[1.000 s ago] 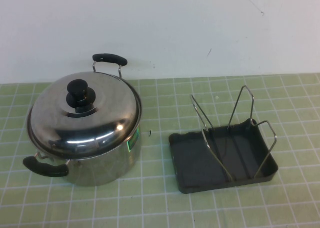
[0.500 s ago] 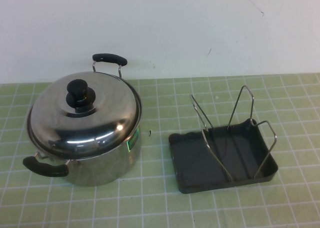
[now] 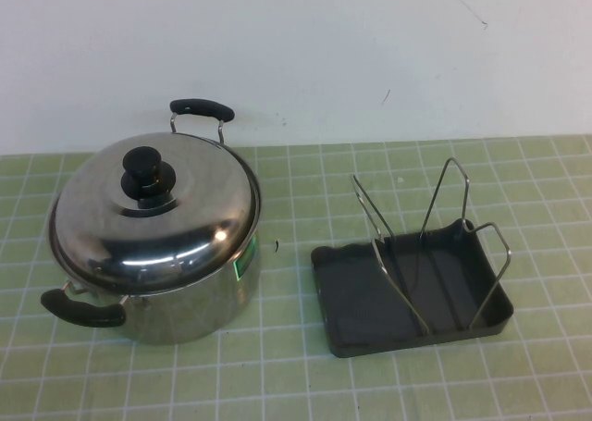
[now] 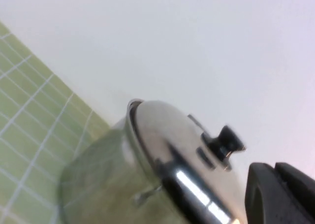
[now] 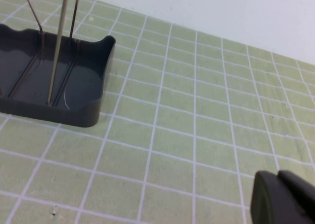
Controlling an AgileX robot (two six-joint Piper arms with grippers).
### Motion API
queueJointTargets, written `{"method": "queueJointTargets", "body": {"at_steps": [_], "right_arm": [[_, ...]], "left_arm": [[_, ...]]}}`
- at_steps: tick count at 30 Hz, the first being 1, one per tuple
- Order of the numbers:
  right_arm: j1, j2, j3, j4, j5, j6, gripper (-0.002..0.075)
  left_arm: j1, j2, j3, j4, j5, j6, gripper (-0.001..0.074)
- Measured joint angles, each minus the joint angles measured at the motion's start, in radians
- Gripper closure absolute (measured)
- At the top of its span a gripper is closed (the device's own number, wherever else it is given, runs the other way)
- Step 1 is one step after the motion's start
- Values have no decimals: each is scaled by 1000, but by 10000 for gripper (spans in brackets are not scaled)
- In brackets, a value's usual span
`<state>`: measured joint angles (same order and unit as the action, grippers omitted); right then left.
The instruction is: Put pot lid on rack
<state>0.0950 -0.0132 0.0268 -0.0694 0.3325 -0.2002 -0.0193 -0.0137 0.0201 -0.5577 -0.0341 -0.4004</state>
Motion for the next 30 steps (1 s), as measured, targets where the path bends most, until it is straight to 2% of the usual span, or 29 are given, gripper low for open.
{"method": "queueJointTargets", "body": {"at_steps": [3,6,9,11,15,18,20,23,28,30], "right_arm": [[0,0,0,0,0,-2,727],[0,0,0,0,0,-2,727],[0,0,0,0,0,-2,727],[0,0,0,0,0,-2,727],[0,0,0,0,0,-2,727],[0,0,0,0,0,-2,727],[0,0,0,0,0,-2,727],[0,0,0,0,0,-2,727],[0,0,0,0,0,-2,727],[0,0,0,0,0,-4,727]], "left_arm": [[0,0,-34,64,95,84,737],[0,55,-165,148,232,237,737],[0,190,-282,187,247,373,737],[0,300,-345,235,219,400,737],[0,473,-404,444,81,304,729],[-26,581,-409,686,-124,43,689],[-53,649,-421,872,-247,-91,638],[-76,768,-464,1060,-323,-171,520],[-79,958,-543,1118,-400,-211,282],[-79,1037,-571,1122,-439,-211,216]]}}
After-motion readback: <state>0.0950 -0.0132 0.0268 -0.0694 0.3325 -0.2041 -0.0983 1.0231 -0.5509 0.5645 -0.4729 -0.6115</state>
